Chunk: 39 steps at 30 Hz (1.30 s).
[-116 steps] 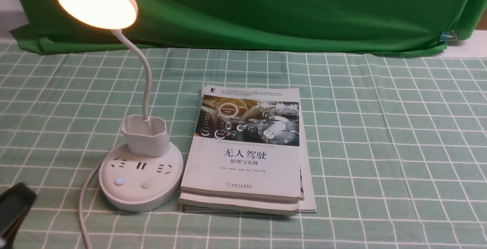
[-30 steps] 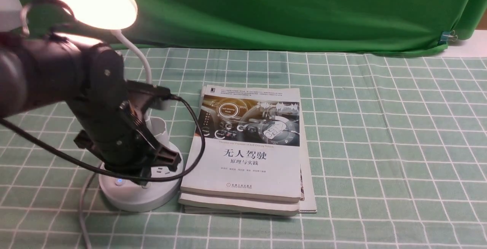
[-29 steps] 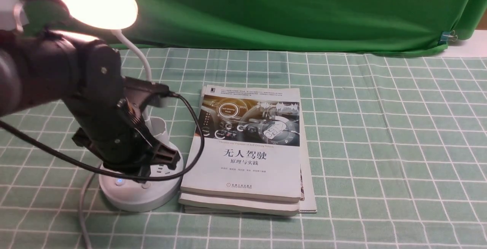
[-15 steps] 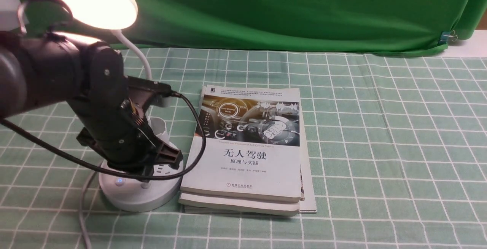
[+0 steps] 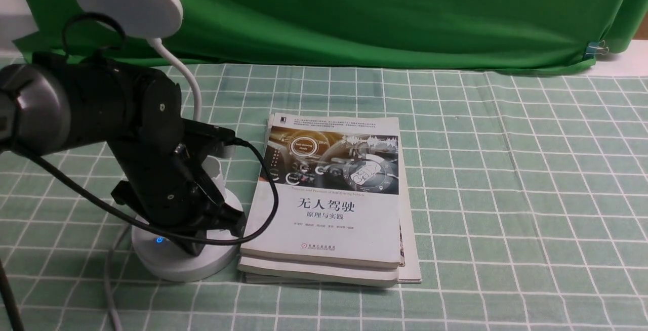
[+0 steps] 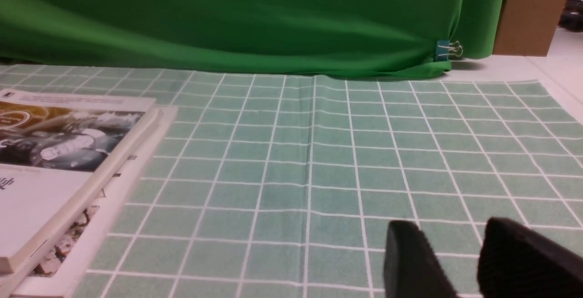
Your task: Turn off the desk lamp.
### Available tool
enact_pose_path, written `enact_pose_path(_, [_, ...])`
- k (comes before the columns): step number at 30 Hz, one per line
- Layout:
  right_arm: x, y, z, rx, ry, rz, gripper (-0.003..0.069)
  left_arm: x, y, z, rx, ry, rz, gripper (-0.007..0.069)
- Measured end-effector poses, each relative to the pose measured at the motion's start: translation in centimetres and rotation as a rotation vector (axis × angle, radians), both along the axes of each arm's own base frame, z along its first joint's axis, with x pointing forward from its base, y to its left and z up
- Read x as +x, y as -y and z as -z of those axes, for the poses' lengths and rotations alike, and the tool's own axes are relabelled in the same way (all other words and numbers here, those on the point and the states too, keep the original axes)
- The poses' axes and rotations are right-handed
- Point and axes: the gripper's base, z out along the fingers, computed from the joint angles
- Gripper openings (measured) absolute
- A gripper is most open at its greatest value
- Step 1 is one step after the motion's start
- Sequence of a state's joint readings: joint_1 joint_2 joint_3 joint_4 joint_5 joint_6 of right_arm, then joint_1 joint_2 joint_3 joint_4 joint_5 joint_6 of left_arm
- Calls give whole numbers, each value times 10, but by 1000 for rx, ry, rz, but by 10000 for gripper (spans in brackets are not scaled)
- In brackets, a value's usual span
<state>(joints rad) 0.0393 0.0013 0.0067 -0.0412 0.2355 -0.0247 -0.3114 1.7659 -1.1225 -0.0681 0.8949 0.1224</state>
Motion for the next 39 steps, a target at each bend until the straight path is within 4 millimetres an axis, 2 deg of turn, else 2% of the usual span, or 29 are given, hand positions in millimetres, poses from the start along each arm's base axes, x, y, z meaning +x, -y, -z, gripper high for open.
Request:
enact_pose_path(4, [0,0,0,0,0,0,242,-6,-2,-6,2,-5,3,1])
enact_pose_path(11, [0,0,0,0,0,0,242,-25,-7,-56,-52,103,-6,1])
enact_pose_path(15, [0,0,0,0,0,0,242,-52,-15,-88,-99,227,-10,1])
enact_pose_path(17, [0,0,0,0,0,0,242,-75,-22,-100,-129,324,-14,1])
enact_pose_path(20, [0,0,0,0,0,0,242,-105,-33,-107,-168,450,-20,1])
enact_pose_path(23, [0,0,0,0,0,0,242,-141,-45,-107,-223,613,-32,1])
enact_pose_path(24, [0,0,0,0,0,0,242,-158,-51,-105,-252,703,-38,1])
enact_pose_path(30, [0,0,0,0,0,0,242,-214,-69,-85,-390,1013,-90,1])
enact_pose_path(35, [0,0,0,0,0,0,242,-236,-77,-71,-477,1149,-124,1])
enact_pose_path(39, [0,0,0,0,0,0,242,-244,-79,-63,-493,1186,-127,1])
